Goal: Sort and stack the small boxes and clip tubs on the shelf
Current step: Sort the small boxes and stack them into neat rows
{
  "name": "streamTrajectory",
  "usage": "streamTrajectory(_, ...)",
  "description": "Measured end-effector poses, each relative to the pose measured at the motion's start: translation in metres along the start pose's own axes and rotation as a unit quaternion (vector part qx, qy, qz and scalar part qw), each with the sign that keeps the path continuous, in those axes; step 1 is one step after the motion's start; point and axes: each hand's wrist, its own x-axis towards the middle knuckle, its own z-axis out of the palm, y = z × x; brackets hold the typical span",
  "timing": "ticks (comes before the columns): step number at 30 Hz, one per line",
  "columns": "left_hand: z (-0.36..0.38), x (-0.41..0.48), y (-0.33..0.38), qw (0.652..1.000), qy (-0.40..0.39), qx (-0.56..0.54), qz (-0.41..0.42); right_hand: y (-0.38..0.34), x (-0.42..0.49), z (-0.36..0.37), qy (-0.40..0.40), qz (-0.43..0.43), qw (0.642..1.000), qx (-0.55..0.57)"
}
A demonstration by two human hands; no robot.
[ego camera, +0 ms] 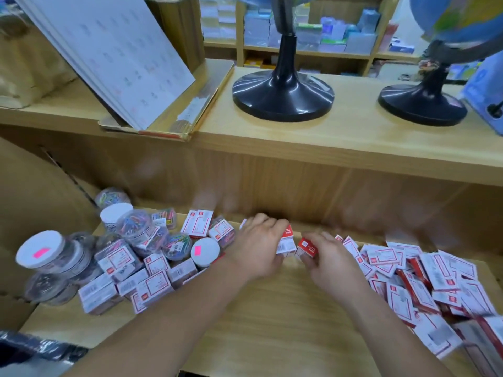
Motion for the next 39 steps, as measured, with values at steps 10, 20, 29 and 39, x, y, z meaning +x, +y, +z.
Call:
streamTrajectory(10, -0.027, -0.136, 0.049, 0.951, 0.153, -0.213, -0.161, -0.044, -0.064, -0.013, 0.037, 0.024, 0.981, 0.188)
streamTrajectory(20, -0.002, -0.246, 0.015, 0.89, 0.216, -0.265, -0.301, -0.086, -0.09, 0.071, -0.05, 0.01, 0.975, 0.216)
streamTrajectory(29, 0.008, -0.26, 0.009, 0.934, 0.222, -0.158, -0.233, -0.112, -0.096, 0.072, -0.023, -0.008, 0.962, 0.272)
streamTrajectory(39, 0.0, -0.237, 0.004, 0.953, 0.189, -0.076, -0.223, -0.102, -0.07, 0.037, -0.107, -0.005, 0.932, 0.346)
